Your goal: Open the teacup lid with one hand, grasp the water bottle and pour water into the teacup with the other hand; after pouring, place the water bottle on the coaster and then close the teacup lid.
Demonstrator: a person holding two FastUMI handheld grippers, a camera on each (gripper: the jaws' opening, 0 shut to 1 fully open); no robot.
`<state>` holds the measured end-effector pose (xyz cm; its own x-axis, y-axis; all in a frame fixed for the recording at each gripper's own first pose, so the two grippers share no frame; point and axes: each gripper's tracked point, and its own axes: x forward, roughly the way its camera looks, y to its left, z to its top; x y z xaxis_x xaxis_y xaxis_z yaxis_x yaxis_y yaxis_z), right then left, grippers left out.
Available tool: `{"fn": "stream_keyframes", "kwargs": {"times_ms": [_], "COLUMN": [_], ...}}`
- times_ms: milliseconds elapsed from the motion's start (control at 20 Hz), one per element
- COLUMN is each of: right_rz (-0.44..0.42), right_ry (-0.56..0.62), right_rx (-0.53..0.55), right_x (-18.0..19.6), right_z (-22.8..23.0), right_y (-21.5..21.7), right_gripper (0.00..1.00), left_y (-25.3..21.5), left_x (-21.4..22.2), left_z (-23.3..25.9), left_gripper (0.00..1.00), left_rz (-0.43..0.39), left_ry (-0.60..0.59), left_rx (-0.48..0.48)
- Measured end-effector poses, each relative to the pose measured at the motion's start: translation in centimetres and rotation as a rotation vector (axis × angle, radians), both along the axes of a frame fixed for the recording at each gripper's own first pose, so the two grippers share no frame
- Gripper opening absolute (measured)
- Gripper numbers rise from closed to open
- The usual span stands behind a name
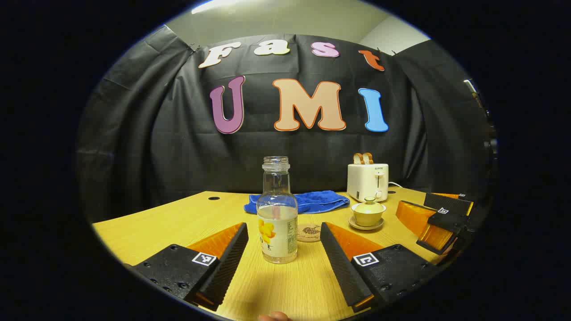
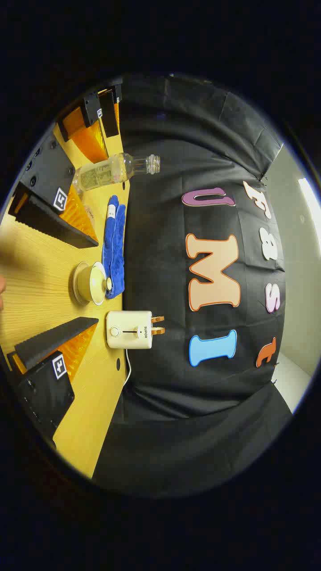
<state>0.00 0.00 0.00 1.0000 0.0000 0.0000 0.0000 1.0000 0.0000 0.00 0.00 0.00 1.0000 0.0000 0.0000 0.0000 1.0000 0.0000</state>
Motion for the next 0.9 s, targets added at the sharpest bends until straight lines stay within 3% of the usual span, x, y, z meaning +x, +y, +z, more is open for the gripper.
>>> {"fn": "stream_keyframes", "kwargs": {"times_ms": [50,400,450,550,600,900], "right_rz": [0.000,0.000,0.000,0.000,0.000,0.001], "right_ry": [0.000,0.000,0.001,0.000,0.001,0.000], "right_rx": [0.000,0.000,0.000,0.000,0.000,0.000], "right_x": [0.02,-0.04,-0.04,-0.06,-0.02,0.15], "right_z": [0.04,0.08,0.01,0.03,0.08,0.08], "right_y": [-0.04,-0.06,-0.03,-0.04,-0.07,-0.02], "right_gripper": [0.99,0.95,1.00,1.00,0.95,0.95], "left_y": [-0.01,-0.02,-0.02,-0.02,-0.02,-0.01], "left_x": [0.02,0.09,0.06,0.09,0.07,0.11], "left_z": [-0.08,-0.08,-0.09,-0.12,-0.04,-0.09], "left_gripper": [0.95,0.95,0.95,0.95,0.95,0.95], "left_rz": [0.000,0.000,0.000,0.000,0.000,0.000], "left_ry": [0.000,0.000,-0.001,-0.001,-0.001,-0.001], "left_rx": [0.000,0.000,0.000,0.000,0.000,-0.001]}}
